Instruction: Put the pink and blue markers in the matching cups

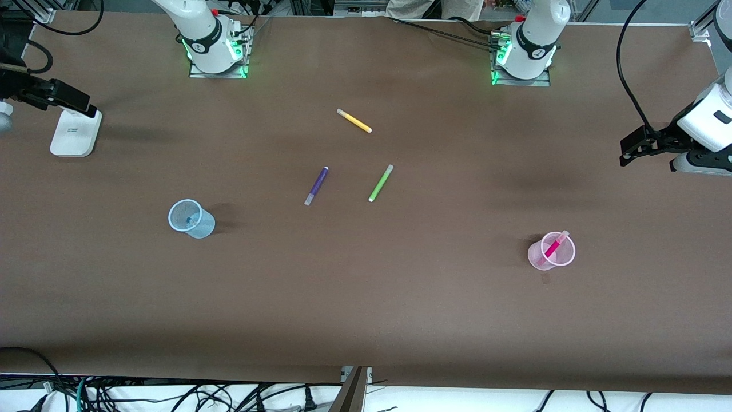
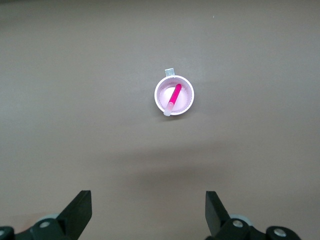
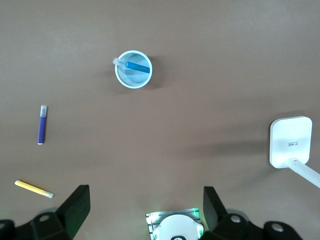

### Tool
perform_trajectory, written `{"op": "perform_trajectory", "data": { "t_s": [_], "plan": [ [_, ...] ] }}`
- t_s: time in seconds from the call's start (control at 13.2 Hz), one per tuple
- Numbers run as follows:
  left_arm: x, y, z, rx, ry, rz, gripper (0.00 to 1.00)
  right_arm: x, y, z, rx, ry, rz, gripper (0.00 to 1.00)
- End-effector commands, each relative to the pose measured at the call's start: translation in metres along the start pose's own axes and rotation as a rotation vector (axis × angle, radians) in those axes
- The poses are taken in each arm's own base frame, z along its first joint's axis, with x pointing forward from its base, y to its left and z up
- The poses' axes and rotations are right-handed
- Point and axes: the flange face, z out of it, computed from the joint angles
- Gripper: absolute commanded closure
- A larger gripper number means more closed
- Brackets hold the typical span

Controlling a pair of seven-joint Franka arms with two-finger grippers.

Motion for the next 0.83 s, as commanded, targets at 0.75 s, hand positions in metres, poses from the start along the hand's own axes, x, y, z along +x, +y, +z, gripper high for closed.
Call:
{"op": "perform_trajectory", "data": {
  "t_s": [0.75],
  "plan": [
    [0.0022, -0.0062, -0.0024, 0.017, 0.011, 0.009, 0.0, -0.0008, -0.0099, -0.0068, -0.019, -0.003, -0.005, 0.0]
  ]
}}
